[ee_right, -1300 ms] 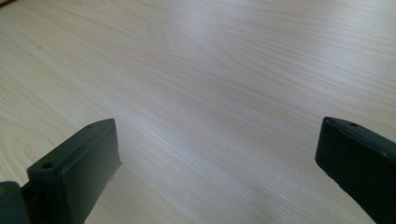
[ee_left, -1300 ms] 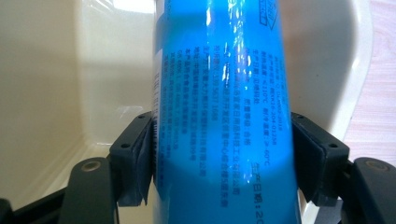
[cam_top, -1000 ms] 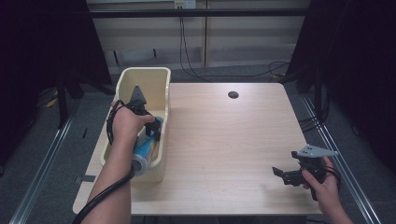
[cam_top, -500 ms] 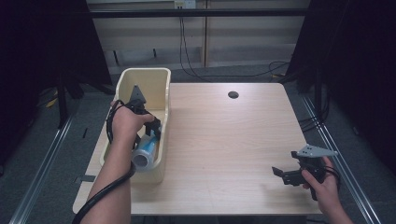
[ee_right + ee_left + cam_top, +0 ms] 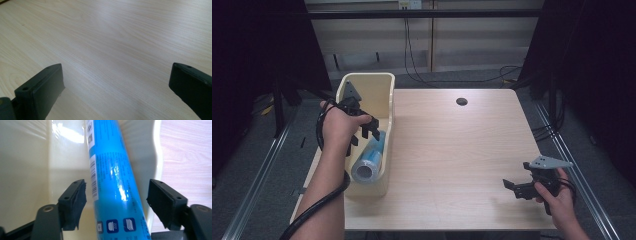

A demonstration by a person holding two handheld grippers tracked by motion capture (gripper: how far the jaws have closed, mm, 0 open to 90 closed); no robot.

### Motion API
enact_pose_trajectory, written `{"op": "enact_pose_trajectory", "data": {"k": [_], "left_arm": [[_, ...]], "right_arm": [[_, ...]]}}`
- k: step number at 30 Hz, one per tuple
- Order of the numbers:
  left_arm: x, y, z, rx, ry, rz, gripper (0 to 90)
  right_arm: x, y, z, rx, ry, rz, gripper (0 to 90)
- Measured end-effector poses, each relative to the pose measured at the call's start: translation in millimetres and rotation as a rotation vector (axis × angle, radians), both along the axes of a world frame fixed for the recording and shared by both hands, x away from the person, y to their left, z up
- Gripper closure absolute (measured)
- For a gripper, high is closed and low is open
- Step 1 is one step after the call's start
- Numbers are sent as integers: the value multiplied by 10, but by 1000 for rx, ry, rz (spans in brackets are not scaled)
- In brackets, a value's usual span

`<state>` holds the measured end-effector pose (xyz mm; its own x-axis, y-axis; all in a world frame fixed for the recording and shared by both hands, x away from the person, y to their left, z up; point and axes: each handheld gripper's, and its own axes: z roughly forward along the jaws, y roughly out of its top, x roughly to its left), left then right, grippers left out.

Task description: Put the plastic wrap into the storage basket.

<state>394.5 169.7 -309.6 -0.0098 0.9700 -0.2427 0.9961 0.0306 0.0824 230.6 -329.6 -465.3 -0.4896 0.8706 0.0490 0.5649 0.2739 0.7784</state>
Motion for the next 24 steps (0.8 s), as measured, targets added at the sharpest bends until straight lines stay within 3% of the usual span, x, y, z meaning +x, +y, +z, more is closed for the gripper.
{"op": "enact_pose_trajectory", "data": {"k": [10, 18, 24], "left_arm": [[-24, -133, 152, -29, -70, -69, 188], [-61, -315, 260, -37, -125, -140, 152], [-92, -440, 278, -66, -152, -179, 138]], "right_arm": [[-6, -9, 18, 2, -10, -11, 0], [-13, -18, 30, 8, -11, -8, 0], [-12, -10, 33, 6, -11, -7, 0]]}}
